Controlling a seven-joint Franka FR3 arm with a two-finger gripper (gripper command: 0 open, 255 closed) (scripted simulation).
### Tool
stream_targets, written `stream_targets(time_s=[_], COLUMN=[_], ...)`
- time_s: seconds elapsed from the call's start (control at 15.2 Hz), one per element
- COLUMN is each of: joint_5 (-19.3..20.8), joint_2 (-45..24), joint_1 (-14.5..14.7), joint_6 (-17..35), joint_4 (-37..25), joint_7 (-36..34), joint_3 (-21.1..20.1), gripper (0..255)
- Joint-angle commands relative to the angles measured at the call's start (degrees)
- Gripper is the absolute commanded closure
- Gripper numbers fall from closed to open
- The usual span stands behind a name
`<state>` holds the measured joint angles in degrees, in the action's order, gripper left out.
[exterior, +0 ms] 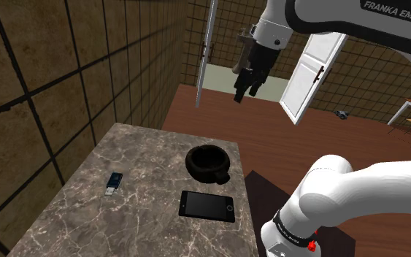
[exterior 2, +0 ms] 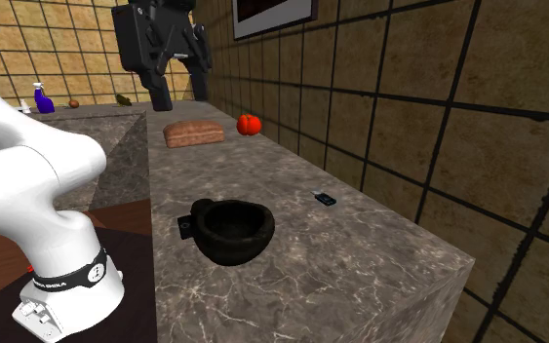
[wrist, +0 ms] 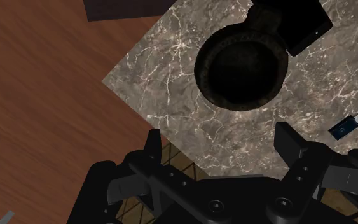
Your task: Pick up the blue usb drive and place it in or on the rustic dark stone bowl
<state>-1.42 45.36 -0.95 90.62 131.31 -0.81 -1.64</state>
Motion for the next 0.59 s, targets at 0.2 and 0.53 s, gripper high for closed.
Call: stream_targets(time_s=[0.2, 0.53], joint_5=[-2.5, -6.4], joint_2=[-0.5, -3.4], joint_1=[0.1, 0.4], joint_6=[3.2, 8.9], joint_4=[2.8, 5.7], joint_7=[-5.9, -15.7], joint_3=[-3.9, -10.5], gripper=[0, 0])
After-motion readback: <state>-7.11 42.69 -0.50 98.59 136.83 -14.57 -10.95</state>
